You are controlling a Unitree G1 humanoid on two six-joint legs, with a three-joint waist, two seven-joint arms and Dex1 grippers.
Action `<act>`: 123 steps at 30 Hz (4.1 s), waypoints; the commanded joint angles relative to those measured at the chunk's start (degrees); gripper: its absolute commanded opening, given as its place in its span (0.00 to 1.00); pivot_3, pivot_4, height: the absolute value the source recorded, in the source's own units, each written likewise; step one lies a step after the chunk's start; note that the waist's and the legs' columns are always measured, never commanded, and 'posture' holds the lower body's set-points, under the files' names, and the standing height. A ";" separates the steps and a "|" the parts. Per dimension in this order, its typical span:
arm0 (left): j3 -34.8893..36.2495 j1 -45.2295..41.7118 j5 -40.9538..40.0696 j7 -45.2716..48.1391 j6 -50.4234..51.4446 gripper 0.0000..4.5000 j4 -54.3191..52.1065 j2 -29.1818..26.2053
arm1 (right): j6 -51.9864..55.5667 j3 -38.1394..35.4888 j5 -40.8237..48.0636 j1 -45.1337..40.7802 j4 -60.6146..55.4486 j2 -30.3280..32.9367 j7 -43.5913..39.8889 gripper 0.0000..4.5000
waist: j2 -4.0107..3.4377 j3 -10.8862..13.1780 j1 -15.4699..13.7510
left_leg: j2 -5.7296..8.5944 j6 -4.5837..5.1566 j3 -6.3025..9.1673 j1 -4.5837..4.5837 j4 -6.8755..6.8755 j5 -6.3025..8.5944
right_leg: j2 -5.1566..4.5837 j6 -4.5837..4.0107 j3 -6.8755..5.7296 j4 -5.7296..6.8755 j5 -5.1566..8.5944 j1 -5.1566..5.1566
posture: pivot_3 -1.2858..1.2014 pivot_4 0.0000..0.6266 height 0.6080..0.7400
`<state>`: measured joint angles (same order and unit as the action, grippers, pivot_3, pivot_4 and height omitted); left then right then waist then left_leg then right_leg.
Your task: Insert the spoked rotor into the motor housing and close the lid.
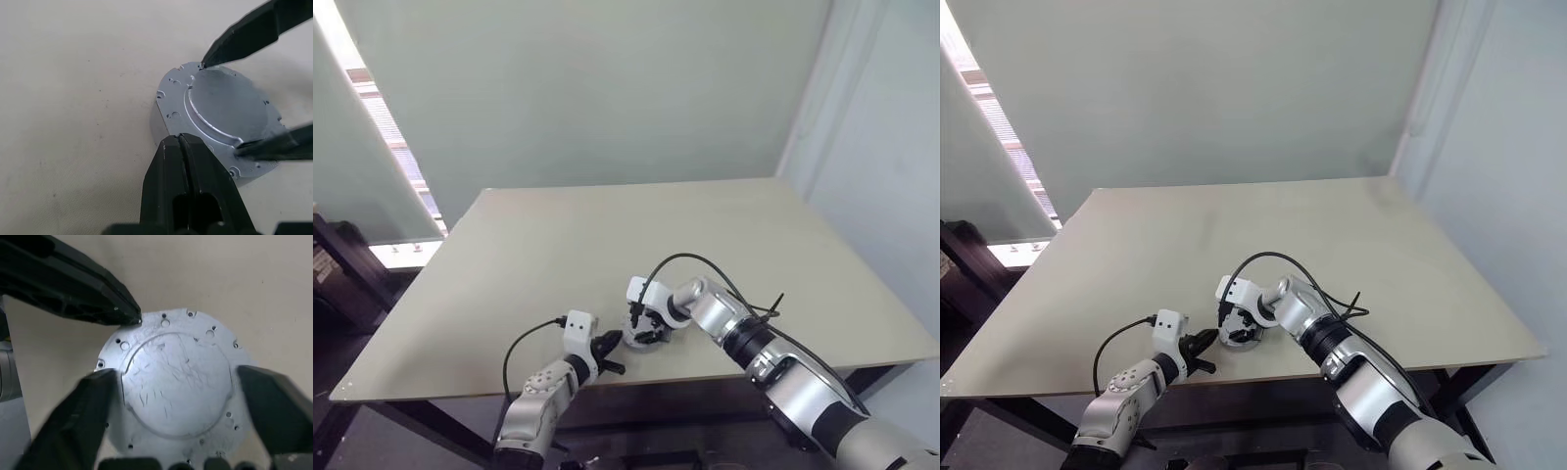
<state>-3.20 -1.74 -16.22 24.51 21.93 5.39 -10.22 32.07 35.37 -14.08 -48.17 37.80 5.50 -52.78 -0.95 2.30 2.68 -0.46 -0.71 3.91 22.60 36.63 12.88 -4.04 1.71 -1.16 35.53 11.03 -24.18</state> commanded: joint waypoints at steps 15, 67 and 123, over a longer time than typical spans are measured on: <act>-2.01 -1.80 2.18 1.13 -0.15 0.00 1.11 1.15 | 3.36 -6.05 3.11 1.74 -1.09 -0.86 0.06 0.99 | -0.11 0.00 -0.10 | -0.07 0.01 0.26 0.02 -0.37 0.00 | -0.02 0.00 -0.41 -0.57 -0.01 0.08 | 0.52 0.00 1.00; -2.98 -1.51 3.91 2.75 0.84 0.00 -0.05 1.60 | 41.25 -53.88 39.90 7.90 6.48 -1.43 20.70 0.99 | -0.05 0.21 -1.09 | 0.31 0.41 0.05 -0.02 0.11 -0.26 | 0.07 0.02 0.37 0.21 -0.01 0.22 | 0.52 0.00 1.00; 14.74 -0.55 -10.26 3.42 8.50 0.93 -8.67 -2.35 | 45.10 -56.33 46.47 12.65 0.73 -6.75 24.17 0.27 | 0.03 0.26 0.28 | 0.08 0.45 0.03 -0.01 -0.11 -0.26 | 0.33 0.00 0.41 0.29 -0.03 0.04 | 0.52 0.00 1.00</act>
<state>9.25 -2.52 -23.83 28.36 29.77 0.01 -12.31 77.40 -20.94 31.17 -35.27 39.46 -0.73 -28.80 -0.92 2.56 2.96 -0.42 -0.26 3.94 22.59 36.52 12.62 -3.68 1.71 -0.76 35.83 11.00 -24.13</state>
